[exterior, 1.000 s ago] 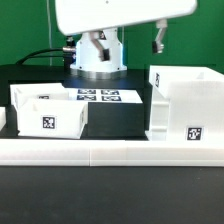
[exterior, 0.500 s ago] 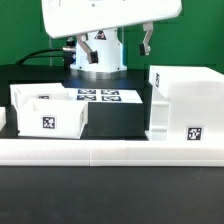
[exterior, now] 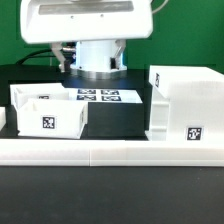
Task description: Assemble drawer
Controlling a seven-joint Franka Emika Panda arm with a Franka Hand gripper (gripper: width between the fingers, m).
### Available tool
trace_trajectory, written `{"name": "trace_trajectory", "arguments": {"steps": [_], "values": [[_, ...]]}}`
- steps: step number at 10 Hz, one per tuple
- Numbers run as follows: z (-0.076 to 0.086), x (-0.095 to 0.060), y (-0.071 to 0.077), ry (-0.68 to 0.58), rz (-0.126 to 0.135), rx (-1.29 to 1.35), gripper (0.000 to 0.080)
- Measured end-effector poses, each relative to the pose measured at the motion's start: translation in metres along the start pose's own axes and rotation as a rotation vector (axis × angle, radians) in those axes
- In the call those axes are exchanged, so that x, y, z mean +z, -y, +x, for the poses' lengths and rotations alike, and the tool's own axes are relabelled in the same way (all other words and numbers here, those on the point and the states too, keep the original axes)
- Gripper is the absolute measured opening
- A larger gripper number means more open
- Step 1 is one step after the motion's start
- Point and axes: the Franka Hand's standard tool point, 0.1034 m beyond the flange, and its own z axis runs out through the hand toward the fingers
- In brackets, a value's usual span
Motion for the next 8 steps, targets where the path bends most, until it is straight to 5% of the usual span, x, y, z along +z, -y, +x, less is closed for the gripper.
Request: {"name": "trace_trajectory", "arguments": {"steps": [2, 6, 8], "values": [[-0.007, 0.016, -0.01, -0.025, 0.0, 0.02, 0.0649], [-0.006, 0.016, -0.008, -0.026, 0.0, 0.017, 0.0649], [-0.012, 0.031, -0.006, -0.017, -0.006, 0.077, 0.0649]]}}
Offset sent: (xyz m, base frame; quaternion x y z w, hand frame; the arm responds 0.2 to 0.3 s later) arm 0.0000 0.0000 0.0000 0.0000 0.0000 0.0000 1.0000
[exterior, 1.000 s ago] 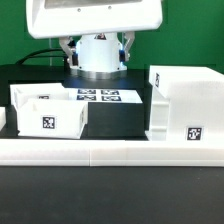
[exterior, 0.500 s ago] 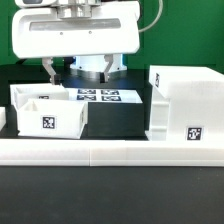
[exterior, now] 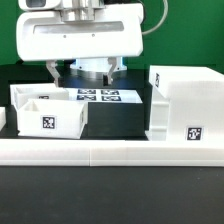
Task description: Assemble drawer
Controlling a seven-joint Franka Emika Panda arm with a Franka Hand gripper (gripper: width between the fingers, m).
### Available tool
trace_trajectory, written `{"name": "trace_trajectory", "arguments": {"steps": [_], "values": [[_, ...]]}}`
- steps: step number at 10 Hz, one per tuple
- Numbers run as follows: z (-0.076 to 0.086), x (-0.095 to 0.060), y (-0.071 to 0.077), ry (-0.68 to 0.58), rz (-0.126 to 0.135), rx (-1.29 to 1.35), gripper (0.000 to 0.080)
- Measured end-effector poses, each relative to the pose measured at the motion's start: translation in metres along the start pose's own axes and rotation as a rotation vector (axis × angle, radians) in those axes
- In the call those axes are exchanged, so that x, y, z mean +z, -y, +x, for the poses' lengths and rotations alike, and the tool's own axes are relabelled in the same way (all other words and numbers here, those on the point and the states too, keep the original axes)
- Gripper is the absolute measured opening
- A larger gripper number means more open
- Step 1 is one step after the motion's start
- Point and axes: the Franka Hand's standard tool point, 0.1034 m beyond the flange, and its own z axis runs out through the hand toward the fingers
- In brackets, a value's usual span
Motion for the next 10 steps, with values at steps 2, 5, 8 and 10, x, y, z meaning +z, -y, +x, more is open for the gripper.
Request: {"name": "trace_trajectory", "arguments": {"steps": [2, 5, 8, 10], "values": [[-0.007, 0.017, -0.003, 0.017, -0.006, 0.003, 0.0649], [-0.015, 0.039, -0.009, 0.014, -0.025, -0.007, 0.0649], [-0.023, 0.058, -0.01, 0.013, -0.039, -0.012, 0.0649], [-0.024, 0.061, -0.006, 0.014, -0.039, -0.02, 0.0649]]}}
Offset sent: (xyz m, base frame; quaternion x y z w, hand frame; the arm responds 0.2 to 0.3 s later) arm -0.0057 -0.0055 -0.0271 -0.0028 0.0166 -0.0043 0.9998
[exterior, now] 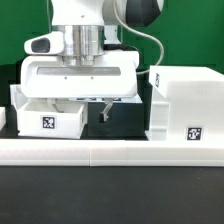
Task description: Assemble drawer
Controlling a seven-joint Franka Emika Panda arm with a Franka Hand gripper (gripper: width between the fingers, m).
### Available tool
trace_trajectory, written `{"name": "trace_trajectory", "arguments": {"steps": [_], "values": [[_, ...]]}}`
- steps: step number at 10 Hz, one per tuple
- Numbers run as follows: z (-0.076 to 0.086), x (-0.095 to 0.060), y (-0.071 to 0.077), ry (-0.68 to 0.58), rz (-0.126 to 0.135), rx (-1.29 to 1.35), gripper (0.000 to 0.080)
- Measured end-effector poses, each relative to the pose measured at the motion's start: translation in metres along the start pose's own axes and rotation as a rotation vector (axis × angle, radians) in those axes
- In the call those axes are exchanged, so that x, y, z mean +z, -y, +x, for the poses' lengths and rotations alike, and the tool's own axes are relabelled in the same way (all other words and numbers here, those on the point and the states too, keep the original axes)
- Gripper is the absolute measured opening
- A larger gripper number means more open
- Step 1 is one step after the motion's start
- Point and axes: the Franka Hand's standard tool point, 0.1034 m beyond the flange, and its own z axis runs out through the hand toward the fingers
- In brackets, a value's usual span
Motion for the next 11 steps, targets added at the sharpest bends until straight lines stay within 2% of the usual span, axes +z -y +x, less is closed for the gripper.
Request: {"name": "trace_trajectory", "arguments": {"steps": [2, 4, 5, 6, 7, 11], "values": [[-0.0006, 0.0002, 0.0001, 0.001, 0.0, -0.003, 0.0623], [-0.0007, 0.0002, -0.0016, 0.001, -0.001, -0.013, 0.027], [-0.0007, 0.0001, -0.0026, 0.001, -0.002, -0.023, 0.0133], [-0.0007, 0.0001, -0.0032, 0.001, -0.002, -0.034, 0.0133], [-0.0004, 0.0, -0.003, 0.001, -0.002, -0.035, 0.0041], [-0.0004, 0.0, -0.003, 0.001, -0.002, -0.035, 0.0041]]}}
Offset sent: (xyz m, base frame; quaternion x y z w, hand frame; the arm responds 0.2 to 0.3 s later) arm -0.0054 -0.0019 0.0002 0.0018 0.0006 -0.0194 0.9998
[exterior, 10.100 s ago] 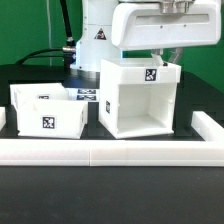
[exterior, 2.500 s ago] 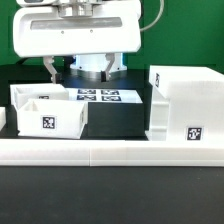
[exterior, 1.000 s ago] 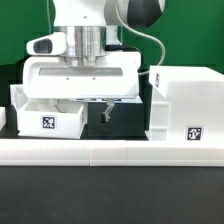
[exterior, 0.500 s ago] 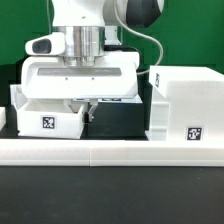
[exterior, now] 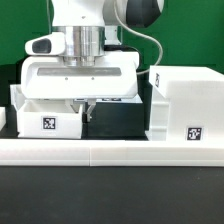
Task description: Assemble drawer
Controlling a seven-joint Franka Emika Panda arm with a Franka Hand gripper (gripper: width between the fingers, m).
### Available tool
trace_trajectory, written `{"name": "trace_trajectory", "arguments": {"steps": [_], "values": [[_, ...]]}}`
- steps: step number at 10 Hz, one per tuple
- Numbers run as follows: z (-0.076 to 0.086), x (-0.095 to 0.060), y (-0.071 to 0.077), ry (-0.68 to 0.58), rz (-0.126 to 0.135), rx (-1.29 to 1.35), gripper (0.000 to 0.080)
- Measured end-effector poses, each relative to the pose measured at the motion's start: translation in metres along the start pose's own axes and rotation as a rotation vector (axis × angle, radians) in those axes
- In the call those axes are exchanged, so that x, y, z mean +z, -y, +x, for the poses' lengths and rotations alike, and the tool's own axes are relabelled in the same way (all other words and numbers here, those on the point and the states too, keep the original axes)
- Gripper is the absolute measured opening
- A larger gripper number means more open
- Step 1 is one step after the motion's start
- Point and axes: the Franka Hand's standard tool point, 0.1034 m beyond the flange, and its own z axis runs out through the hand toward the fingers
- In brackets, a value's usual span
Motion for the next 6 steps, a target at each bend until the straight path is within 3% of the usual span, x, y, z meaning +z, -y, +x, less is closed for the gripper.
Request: {"name": "trace_trajectory", "arguments": {"steps": [2, 3, 6], "values": [[0.0, -0.001, 0.003, 0.011, 0.004, -0.015, 0.0041], [0.0, -0.008, 0.012, 0.048, 0.021, -0.069, 0.0041], [-0.002, -0.013, 0.014, 0.059, 0.027, -0.235, 0.0041]]}}
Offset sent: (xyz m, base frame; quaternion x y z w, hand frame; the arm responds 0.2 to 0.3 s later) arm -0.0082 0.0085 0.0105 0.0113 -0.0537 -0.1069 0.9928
